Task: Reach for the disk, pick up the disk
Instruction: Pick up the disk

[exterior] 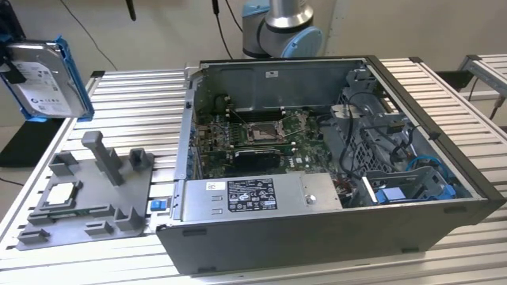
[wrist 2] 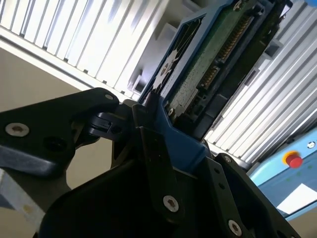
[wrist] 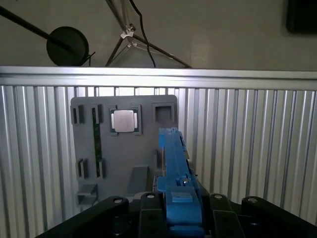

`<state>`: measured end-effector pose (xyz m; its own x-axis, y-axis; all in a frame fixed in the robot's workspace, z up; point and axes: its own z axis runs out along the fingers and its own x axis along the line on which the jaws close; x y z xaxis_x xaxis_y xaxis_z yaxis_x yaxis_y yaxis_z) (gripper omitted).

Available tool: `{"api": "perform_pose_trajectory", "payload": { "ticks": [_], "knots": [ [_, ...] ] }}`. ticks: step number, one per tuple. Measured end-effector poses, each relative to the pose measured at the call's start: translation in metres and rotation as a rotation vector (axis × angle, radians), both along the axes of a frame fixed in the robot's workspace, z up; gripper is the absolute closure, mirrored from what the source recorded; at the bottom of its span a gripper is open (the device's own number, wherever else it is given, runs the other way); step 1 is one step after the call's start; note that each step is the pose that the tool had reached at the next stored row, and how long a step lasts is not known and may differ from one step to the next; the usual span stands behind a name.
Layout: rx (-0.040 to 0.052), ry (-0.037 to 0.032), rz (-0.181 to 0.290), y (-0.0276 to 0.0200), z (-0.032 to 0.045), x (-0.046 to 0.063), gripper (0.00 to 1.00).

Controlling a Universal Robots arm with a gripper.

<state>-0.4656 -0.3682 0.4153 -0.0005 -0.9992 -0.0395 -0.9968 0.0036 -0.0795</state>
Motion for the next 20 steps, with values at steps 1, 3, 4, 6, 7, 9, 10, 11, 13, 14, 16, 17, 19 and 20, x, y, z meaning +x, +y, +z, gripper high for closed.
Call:
{"api": "perform_pose_trajectory", "payload": {
  "ticks": [1,3,4,6,7,9,10,11,13,14,16,17,19,20],
  "knots": [
    [0.0004,-0.002,0.0,0.0,0.0026,0.0,1.0],
    [0.0009,-0.0054,0.001,0.0,0.0073,0.0,1.0],
    [0.0014,-0.0073,0.002,0.0,0.0099,0.0,1.0],
    [0.0028,-0.0111,0.003,0.0,0.014,0.0,1.0],
    [0.0034,-0.013,0.004,0.0,0.0159,0.0,1.0],
    [0.0054,-0.0189,0.006,0.0,0.019,0.0,1.0],
    [0.0076,-0.0233,0.007,0.0,0.0196,0.0,1.0],
    [0.0107,-0.0286,0.007,0.0001,0.0202,0.0,1.0],
    [0.0158,-0.0379,0.01,0.0001,0.0216,0.0,1.0],
    [0.0178,-0.0417,0.011,0.0,0.0227,0.0,1.0],
    [0.021,-0.0478,0.013,0.0,0.0254,-0.001,1.0],
    [0.0228,-0.0508,0.014,0.0,0.0269,-0.001,1.0],
    [0.027,-0.0562,0.016,0.0,0.0293,-0.001,1.0],
    [0.029,-0.0585,0.017,0.0001,0.031,-0.001,1.0]
  ]
}}
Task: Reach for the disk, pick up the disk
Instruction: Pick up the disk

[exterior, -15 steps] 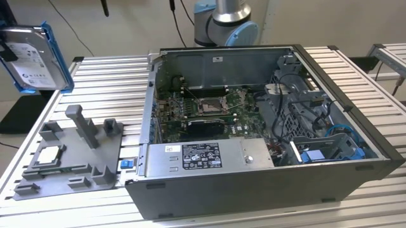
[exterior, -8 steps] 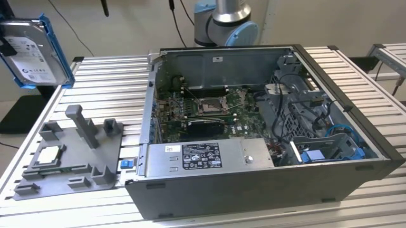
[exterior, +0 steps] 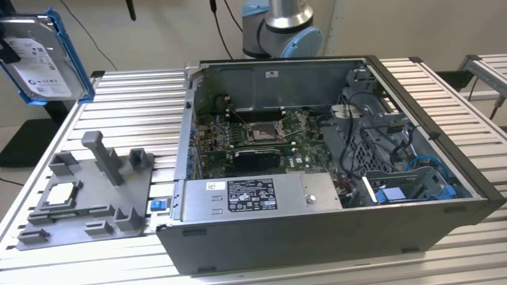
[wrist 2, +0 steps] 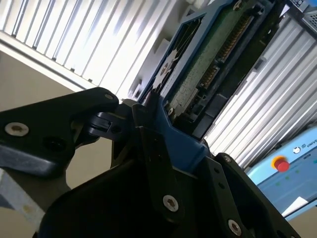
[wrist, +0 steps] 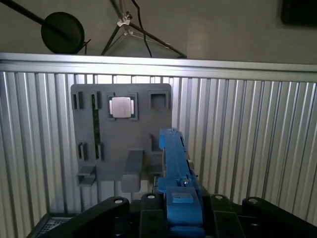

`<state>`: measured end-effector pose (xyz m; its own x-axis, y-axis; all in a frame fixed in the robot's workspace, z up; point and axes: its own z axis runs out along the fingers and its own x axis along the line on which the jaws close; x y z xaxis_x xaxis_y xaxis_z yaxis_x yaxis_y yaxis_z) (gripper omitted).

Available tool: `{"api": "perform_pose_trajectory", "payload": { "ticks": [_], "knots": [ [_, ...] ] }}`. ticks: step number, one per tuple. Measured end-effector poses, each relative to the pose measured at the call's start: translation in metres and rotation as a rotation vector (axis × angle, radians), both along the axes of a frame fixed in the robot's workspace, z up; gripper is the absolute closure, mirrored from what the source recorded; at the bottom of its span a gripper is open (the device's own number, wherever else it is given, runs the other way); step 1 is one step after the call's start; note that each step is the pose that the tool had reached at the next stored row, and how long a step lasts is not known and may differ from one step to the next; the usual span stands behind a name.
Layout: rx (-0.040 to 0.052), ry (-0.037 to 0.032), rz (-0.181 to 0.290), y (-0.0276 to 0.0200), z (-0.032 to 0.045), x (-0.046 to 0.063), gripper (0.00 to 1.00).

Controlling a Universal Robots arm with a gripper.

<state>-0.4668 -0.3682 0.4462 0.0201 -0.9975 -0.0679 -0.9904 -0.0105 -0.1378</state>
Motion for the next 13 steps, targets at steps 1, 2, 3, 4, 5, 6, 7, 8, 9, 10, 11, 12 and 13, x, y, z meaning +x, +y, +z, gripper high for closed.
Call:
{"api": "perform_pose_trajectory", "payload": {
  "ticks": [1,2,3,4,5,6,7,8,9,10,11,12,13],
  "knots": [
    [0.0017,-0.0018,0.001,0.0,0.0016,0.0,1.0],
    [0.0035,-0.0037,0.002,0.0,0.0035,0.0,1.0],
    [0.0047,-0.005,0.003,0.0,0.0054,0.0,1.0],
    [0.006,-0.0062,0.004,0.0,0.0076,-0.001,1.0],
    [0.0072,-0.007,0.005,0.0,0.0099,-0.001,1.0],
    [0.0086,-0.008,0.006,0.0,0.0121,-0.001,1.0],
    [0.0098,-0.0086,0.007,0.0,0.0146,-0.001,1.0],
    [0.0109,-0.009,0.008,0.0,0.0171,-0.001,1.0],
    [0.012,-0.0095,0.009,0.0,0.0198,-0.001,1.0],
    [0.0132,-0.01,0.009,0.0,0.0223,-0.001,1.0],
    [0.0144,-0.0105,0.01,0.0,0.0247,-0.001,1.0],
    [0.0162,-0.011,0.01,0.0,0.0258,-0.001,1.0],
    [0.0165,-0.011,0.01,0.0,0.0258,-0.001,1.0]
  ]
}}
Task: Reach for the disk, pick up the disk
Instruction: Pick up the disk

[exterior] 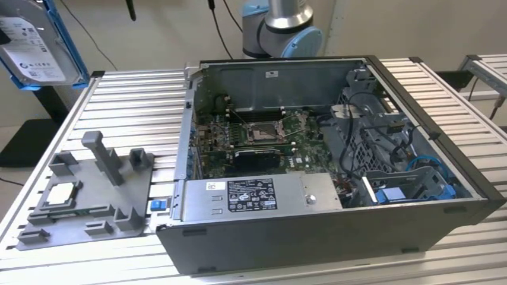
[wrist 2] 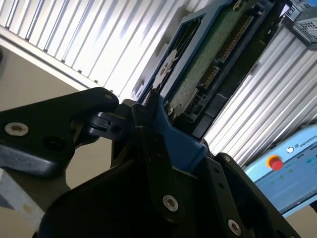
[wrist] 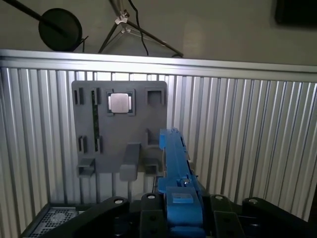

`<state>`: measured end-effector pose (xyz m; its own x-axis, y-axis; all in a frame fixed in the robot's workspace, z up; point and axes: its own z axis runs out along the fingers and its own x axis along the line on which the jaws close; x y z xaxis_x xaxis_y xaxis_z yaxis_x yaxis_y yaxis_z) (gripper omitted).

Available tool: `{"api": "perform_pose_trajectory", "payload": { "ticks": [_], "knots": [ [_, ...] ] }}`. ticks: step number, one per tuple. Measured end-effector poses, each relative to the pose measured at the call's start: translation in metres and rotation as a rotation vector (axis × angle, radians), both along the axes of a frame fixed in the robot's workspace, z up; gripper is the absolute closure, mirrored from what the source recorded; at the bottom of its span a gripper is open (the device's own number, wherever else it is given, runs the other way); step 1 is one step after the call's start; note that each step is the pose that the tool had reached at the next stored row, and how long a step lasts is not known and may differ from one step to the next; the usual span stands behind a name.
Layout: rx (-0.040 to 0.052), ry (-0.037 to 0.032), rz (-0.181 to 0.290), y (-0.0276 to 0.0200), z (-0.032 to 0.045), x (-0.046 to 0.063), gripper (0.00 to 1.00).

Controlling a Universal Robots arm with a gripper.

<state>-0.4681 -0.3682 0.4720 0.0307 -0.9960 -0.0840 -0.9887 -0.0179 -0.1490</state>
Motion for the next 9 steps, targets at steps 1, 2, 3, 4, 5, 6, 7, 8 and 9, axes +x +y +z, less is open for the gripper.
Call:
{"api": "perform_pose_trajectory", "payload": {
  "ticks": [1,2,3,4,5,6,7,8,9],
  "knots": [
    [0.0003,0.0,0.0,0.0,0.0,0.0,1.0],
    [0.0003,0.0,0.0,0.0,0.0,0.0,1.0],
    [0.0003,-0.0001,0.0,0.0,0.0,0.0,1.0],
    [0.0003,0.0,0.0,0.0,0.0,0.0,1.0],
    [0.0002,0.0001,0.0,0.0,0.0004,0.0,1.0],
    [0.0001,0.0004,0.0,0.0,0.0017,0.0,1.0],
    [0.0002,0.0002,0.0,0.0,0.004,0.0,1.0],
    [0.0004,0.0,0.0,0.0,0.0073,0.0,1.0],
    [0.0003,0.0001,0.0,0.0,0.0114,0.0,1.0]
  ]
}}
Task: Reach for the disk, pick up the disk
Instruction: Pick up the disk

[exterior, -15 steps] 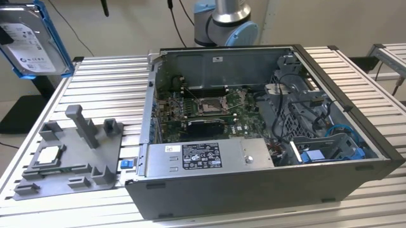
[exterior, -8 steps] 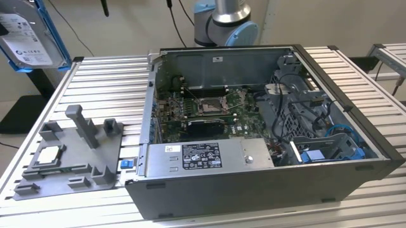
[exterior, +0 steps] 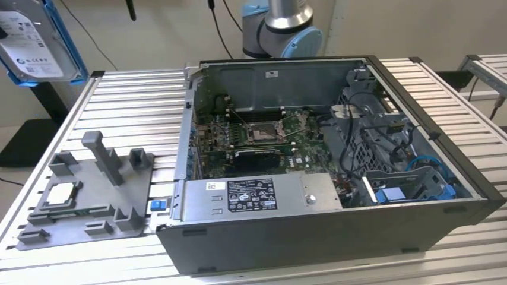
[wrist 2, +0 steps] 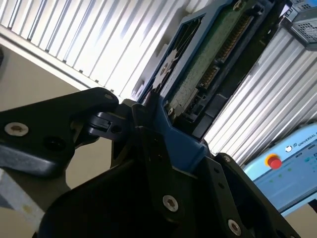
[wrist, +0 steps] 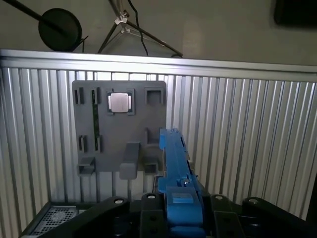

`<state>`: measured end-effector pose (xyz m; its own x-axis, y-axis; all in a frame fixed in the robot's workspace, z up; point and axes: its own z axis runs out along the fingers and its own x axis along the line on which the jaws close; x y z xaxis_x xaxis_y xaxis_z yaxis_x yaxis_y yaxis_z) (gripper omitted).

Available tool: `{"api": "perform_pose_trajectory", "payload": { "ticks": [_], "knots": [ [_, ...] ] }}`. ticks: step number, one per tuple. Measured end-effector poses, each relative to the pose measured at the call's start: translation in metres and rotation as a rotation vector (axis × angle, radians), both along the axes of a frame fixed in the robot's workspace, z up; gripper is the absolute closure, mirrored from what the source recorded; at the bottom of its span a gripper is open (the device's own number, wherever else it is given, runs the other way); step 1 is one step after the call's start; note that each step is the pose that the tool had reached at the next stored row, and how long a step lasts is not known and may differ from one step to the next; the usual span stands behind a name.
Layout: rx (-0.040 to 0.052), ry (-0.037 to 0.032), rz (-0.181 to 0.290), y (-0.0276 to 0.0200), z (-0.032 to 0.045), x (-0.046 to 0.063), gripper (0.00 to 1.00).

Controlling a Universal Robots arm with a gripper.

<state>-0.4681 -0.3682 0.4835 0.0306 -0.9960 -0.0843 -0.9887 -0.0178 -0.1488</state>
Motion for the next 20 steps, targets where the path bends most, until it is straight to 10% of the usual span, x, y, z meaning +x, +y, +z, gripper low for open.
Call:
{"api": "perform_pose_trajectory", "payload": {
  "ticks": [6,20],
  "knots": [
    [0.0001,-0.0001,0.0,0.0,0.0238,0.0,1.0],
    [0.0003,0.0008,0.0,0.0,0.0238,0.022,1.0]
  ]
}}
